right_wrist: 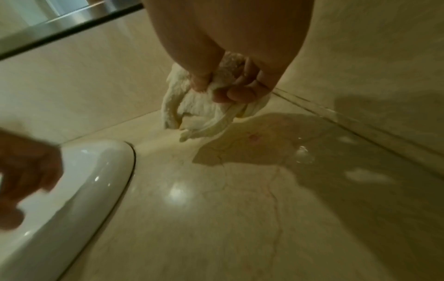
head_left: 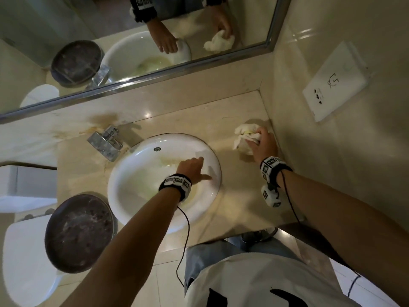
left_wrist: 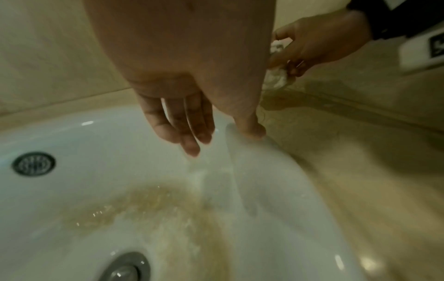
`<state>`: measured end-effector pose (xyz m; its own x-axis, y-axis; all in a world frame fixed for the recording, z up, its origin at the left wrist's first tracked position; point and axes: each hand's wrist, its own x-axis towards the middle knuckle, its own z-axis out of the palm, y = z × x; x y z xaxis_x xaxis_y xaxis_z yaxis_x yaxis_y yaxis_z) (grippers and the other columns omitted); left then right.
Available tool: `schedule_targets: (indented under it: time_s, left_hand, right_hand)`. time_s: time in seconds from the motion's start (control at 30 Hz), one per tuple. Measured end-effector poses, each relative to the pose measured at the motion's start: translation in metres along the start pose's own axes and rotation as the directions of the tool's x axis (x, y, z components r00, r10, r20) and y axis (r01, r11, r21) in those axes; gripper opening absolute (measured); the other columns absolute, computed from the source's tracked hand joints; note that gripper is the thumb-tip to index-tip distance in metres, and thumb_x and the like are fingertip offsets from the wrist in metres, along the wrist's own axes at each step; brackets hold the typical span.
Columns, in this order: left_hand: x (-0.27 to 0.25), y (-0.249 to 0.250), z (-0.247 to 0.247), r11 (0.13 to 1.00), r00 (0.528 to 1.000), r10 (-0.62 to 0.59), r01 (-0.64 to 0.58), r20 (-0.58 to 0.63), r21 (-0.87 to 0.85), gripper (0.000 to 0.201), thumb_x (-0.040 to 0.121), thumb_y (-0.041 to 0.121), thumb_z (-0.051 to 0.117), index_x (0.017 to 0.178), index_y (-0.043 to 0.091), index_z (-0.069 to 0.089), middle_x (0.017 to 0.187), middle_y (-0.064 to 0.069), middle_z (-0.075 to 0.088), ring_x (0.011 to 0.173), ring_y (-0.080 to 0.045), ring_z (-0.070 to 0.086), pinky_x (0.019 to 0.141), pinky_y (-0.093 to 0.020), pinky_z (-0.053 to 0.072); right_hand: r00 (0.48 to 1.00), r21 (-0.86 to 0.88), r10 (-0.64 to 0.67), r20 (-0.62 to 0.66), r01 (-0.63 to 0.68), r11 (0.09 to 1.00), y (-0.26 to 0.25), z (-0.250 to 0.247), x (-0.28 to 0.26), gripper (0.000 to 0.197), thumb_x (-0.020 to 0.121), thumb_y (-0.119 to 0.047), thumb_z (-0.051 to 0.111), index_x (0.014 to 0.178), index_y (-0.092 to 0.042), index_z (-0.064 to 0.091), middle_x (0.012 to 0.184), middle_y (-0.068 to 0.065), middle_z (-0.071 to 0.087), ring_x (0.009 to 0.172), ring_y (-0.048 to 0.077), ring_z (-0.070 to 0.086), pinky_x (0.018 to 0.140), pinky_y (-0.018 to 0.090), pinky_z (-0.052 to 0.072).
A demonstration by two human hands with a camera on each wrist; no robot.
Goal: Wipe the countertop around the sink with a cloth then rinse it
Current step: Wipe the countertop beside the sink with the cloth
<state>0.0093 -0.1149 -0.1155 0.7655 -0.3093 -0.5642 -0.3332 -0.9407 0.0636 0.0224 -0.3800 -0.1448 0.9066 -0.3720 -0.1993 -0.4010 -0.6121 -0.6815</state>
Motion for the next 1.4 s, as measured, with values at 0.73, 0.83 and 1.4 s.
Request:
schedule_targets:
  time_s: [0.73, 0.83, 1.4]
  left_hand:
    - [0.034, 0.0, -0.001, 0.991, 0.991, -0.131, 0.131, -0.032, -0.023, 0.145, 0.059, 0.078, 0.071, 0.153, -0.008, 0.003, 0.161, -0.027, 0.004, 0.15, -0.038, 0.007, 0.121, -0.045, 0.018]
    - [0.035, -0.001, -0.002, 0.993, 0.992, -0.12, 0.119, -0.039, -0.024, 0.145, 0.059, 0.079, 0.071, 0.153, -0.008, 0.004, 0.161, -0.028, 0.006, 0.15, -0.038, 0.008, 0.121, -0.045, 0.019]
    - [0.038, 0.005, -0.011, 0.989, 0.99, -0.141, 0.142, -0.007, 0.042, 0.144, 0.058, 0.075, 0.075, 0.151, -0.011, 0.007, 0.159, -0.031, 0.011, 0.148, -0.041, 0.014, 0.118, -0.045, 0.026]
  right_hand:
    - [0.955, -0.306, -0.061, 0.291, 0.153, 0.94, 0.0, 0.045, -0.01, 0.084, 0.065, -0.057, 0.083, 0.129, -0.023, 0.04, 0.124, 0.014, 0.046, 0.105, 0.035, 0.056, 0.085, 0.041, 0.052]
    - [0.939, -0.304, -0.095, 0.331, 0.202, 0.931, -0.023, 0.057, -0.001, 0.084, 0.065, -0.062, 0.082, 0.127, -0.027, 0.037, 0.125, 0.013, 0.047, 0.103, 0.035, 0.058, 0.086, 0.042, 0.053]
    - [0.932, -0.216, -0.144, 0.332, 0.224, 0.95, -0.079, 0.108, 0.049, 0.06, 0.076, -0.048, 0.081, 0.123, -0.028, 0.05, 0.111, 0.014, 0.056, 0.091, 0.034, 0.061, 0.074, 0.038, 0.055]
